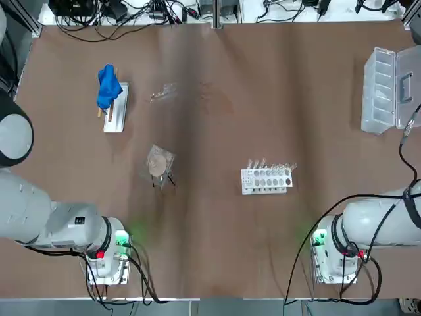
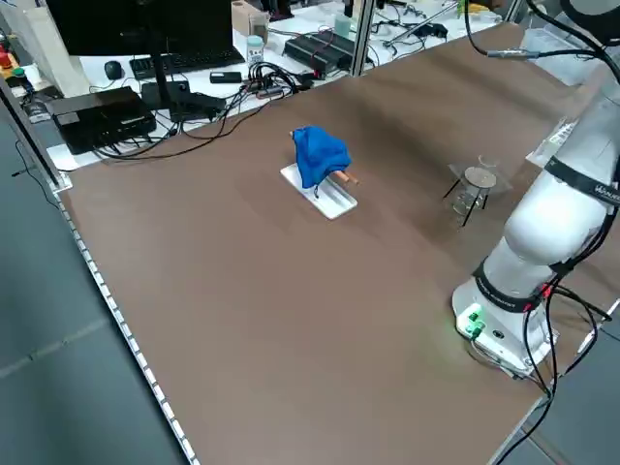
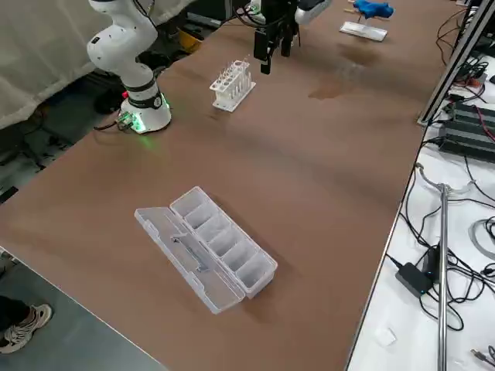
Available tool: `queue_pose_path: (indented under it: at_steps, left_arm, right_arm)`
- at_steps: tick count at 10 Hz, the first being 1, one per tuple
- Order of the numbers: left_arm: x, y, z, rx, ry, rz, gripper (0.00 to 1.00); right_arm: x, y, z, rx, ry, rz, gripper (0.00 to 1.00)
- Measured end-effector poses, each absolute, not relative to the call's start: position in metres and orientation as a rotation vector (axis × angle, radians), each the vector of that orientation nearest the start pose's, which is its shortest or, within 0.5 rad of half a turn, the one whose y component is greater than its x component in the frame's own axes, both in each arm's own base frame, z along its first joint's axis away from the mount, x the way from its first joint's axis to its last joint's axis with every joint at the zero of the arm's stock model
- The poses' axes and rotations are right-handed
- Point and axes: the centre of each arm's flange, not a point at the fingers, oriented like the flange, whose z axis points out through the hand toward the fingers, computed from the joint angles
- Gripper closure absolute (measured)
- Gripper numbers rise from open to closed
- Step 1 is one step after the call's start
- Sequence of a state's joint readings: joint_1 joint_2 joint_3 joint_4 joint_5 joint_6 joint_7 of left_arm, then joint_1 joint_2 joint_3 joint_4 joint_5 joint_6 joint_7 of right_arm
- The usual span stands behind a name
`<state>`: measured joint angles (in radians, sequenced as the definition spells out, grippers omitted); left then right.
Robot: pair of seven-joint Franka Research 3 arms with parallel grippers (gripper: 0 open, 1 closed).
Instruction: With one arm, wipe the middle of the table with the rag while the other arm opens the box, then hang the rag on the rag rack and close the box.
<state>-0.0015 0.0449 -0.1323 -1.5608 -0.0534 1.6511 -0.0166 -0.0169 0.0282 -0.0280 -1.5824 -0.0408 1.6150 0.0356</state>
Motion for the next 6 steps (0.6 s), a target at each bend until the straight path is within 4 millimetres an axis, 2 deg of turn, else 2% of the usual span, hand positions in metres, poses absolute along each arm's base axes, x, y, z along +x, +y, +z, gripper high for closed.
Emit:
queue_pose_path:
  at_steps: [2, 3, 4, 6]
  left_arm:
    - [0.57, -0.08, 0.61, -3.199, 0.162, -0.06, 0.02]
    - [0.571, -0.076, 0.608, -3.199, 0.152, -0.054, 0.02]
    - [0.572, -0.075, 0.605, -3.2, 0.147, -0.046, 0.02]
    - [0.572, -0.074, 0.604, -3.2, 0.145, -0.041, 0.02]
  right_arm:
    - [0.566, -0.032, 0.607, -3.181, 0.133, -0.006, 0.0]
    - [0.565, -0.046, 0.607, -3.183, 0.183, -0.005, 0.0]
    - [0.56, -0.085, 0.606, -3.176, 0.292, 0.002, 0.0]
    - [0.538, -0.189, 0.594, -3.149, 0.479, 0.044, 0.04]
